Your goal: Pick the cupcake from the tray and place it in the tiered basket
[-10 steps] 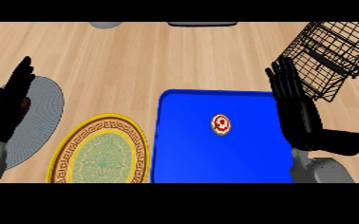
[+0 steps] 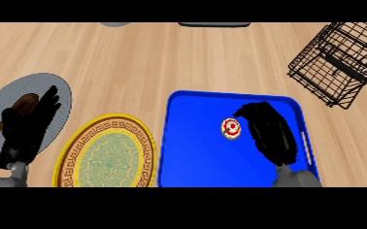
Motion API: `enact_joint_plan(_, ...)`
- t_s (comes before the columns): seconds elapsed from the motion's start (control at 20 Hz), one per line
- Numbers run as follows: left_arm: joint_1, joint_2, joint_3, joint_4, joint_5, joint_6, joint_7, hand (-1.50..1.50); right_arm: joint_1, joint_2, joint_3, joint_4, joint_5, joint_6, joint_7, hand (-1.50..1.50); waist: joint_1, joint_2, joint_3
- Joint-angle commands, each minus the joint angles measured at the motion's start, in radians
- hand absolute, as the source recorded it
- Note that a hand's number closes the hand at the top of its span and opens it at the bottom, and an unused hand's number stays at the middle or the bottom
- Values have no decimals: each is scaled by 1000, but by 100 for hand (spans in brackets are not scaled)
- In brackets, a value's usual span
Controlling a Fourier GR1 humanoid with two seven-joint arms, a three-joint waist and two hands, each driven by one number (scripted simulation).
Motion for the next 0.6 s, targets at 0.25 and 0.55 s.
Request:
enact_joint_plan(0.25,50,-5,11,48,34,-53,-17,0,-79,-328,118,149,537,-107,-19,-150,5,-26,-16)
enact_joint_plan(0.55,56,-20,16,40,48,-72,-13,0,-254,-427,194,183,637,22,150,-150,-1,-26,-10)
